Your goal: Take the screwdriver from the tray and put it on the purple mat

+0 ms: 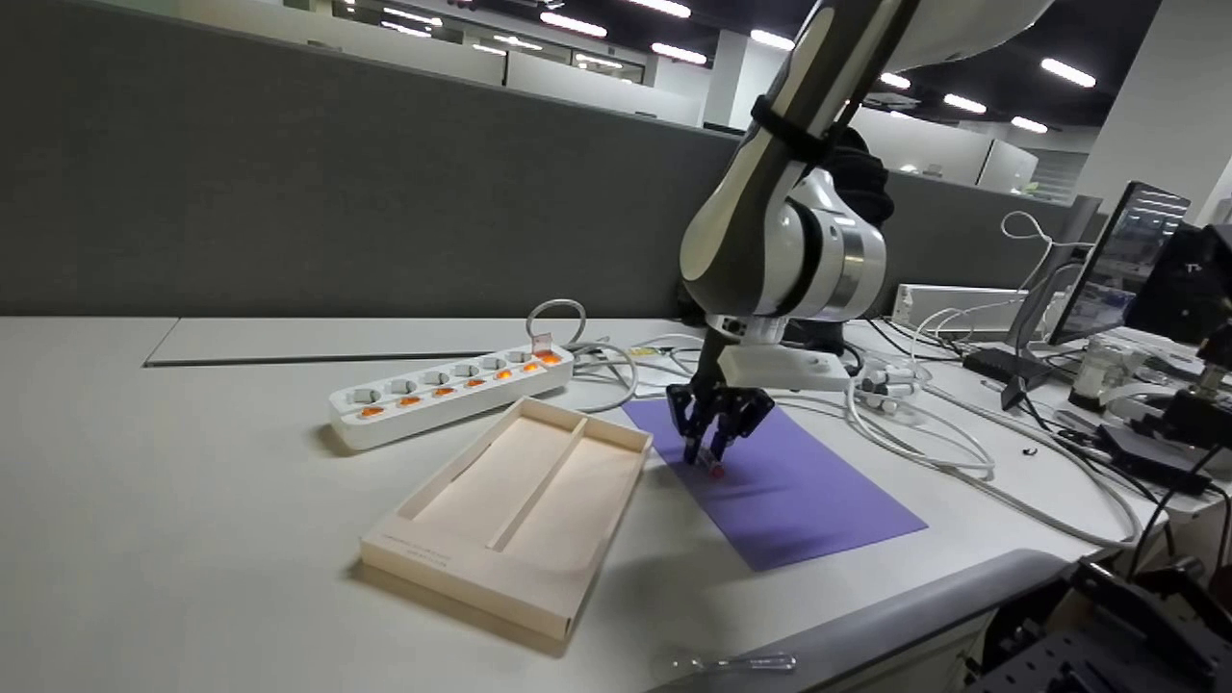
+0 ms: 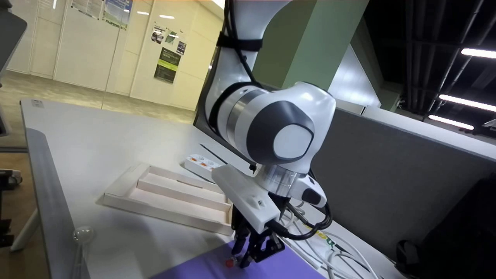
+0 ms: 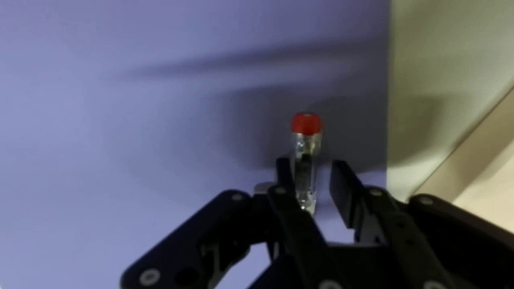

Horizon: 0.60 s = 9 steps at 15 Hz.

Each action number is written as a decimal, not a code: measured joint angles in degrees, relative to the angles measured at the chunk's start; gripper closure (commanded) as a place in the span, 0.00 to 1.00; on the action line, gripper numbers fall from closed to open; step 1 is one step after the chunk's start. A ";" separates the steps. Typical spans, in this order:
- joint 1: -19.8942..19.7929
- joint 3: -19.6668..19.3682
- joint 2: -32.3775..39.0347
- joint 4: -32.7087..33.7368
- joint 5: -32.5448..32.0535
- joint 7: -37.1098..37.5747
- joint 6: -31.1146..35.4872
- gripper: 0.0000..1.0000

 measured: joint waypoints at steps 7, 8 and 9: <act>-0.39 1.06 0.65 0.78 1.38 -0.09 -0.61 0.00; 0.15 0.62 0.57 0.79 1.22 -0.08 -0.59 0.00; 0.88 0.09 0.41 0.79 1.00 -0.08 -0.47 0.00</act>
